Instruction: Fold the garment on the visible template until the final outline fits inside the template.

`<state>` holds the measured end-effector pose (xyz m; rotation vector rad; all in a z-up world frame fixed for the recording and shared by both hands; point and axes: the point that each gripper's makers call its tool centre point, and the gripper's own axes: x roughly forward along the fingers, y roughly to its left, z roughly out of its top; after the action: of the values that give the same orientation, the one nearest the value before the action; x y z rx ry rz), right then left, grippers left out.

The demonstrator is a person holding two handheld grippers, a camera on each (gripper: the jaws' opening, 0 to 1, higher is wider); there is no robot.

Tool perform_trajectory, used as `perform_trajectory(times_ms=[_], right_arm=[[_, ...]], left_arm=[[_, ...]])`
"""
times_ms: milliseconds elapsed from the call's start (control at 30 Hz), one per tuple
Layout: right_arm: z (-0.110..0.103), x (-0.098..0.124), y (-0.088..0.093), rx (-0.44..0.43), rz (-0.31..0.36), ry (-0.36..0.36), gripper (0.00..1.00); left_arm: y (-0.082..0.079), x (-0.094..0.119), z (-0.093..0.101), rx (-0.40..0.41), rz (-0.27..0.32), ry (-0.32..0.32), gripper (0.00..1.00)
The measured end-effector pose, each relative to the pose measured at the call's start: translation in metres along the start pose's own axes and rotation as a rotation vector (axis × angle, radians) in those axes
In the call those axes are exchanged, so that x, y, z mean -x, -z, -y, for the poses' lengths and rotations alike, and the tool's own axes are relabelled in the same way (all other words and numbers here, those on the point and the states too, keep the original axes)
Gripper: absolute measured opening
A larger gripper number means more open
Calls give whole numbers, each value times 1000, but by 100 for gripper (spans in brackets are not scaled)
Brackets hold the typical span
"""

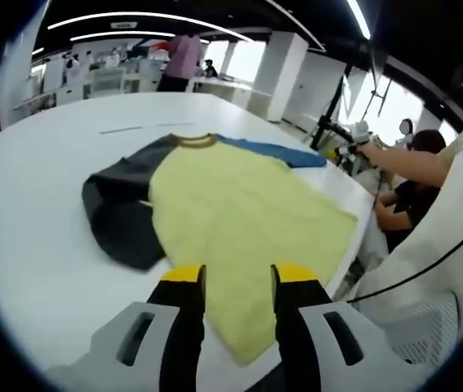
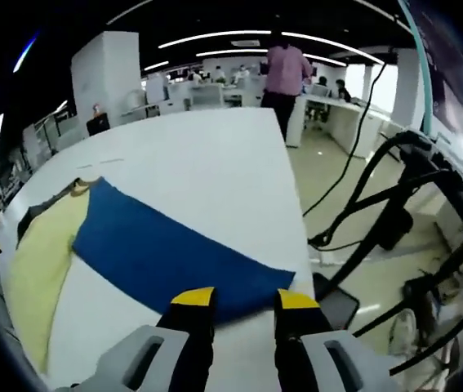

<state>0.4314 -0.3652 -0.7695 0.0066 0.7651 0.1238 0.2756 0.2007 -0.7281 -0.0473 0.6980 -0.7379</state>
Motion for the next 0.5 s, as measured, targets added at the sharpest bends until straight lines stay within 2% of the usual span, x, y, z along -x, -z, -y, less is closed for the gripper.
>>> perform_trajectory(times_ms=[133,300,500], right_arm=[[-1,-3,8,-27,-21,1,28],[-4,-8,21,-51,-57,1,26],[-10,-10,24,0,-74,-2,19]], left_arm=[[2,2,0,3,-3,-3,29],[6,3,-1,10,-7,-7,29],[8,2,0,9,-10,-5,29]])
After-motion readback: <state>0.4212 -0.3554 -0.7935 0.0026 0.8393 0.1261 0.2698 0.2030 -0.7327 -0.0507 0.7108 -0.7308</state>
